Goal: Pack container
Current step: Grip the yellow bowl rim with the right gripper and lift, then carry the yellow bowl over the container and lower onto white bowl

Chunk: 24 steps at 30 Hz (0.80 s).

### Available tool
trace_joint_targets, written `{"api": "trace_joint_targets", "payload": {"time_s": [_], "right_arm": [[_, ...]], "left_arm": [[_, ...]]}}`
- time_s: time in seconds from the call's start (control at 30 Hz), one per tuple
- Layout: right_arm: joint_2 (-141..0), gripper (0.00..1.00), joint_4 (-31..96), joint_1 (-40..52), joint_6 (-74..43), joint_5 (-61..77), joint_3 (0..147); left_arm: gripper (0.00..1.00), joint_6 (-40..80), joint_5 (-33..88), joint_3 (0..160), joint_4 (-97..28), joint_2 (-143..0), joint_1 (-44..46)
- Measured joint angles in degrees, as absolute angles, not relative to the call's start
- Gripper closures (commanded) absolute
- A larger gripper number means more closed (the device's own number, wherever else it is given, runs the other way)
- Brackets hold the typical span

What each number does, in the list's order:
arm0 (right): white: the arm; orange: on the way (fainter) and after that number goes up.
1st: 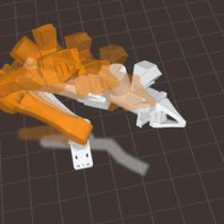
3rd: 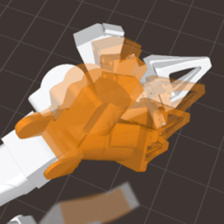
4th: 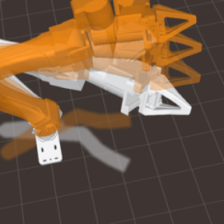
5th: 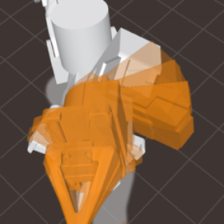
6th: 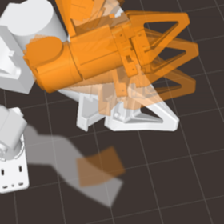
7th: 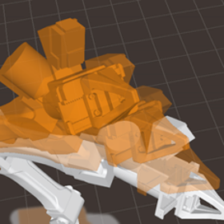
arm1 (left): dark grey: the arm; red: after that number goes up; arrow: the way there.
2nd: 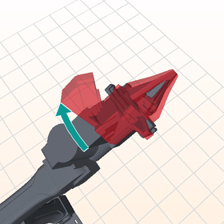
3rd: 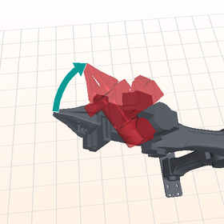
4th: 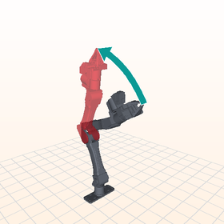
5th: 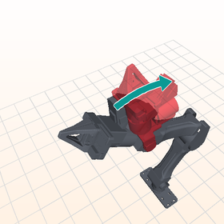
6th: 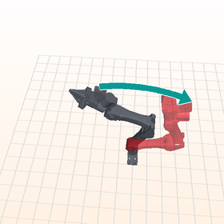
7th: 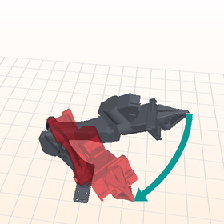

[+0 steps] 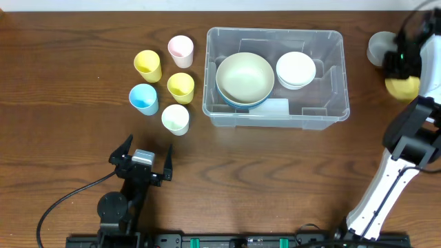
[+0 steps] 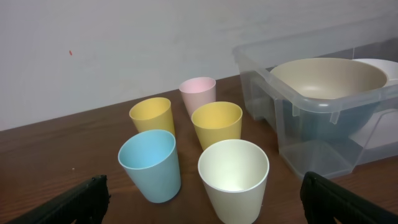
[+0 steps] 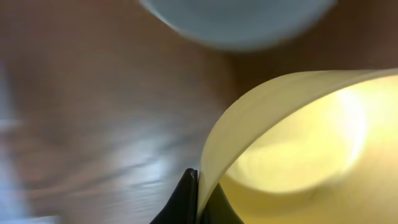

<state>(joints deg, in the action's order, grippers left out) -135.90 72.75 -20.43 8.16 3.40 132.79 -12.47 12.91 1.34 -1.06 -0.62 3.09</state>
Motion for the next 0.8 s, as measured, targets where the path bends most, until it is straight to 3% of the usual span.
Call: {"api": "trace_joint_targets", "payload": {"time_s": [0.4,0.57,0.8], "right_arm": [[-110.28,0.96,68.27,0.08,5.32,8.25,135.24],[-113.30,0.96,68.38,9.56,4.64,6.00,135.24],[-122.30,0.96,70.39,14.59,3.07,1.34,134.72]], "left_arm": [[0.02,-12.47,12.91,1.34,-1.06,-0.62,3.09],[0.02,-12.49,12.91,1.34,-1.06,-0.62,3.09],[0.02,-12.47,12.91,1.34,-1.04,-0.62,3.09]]}}
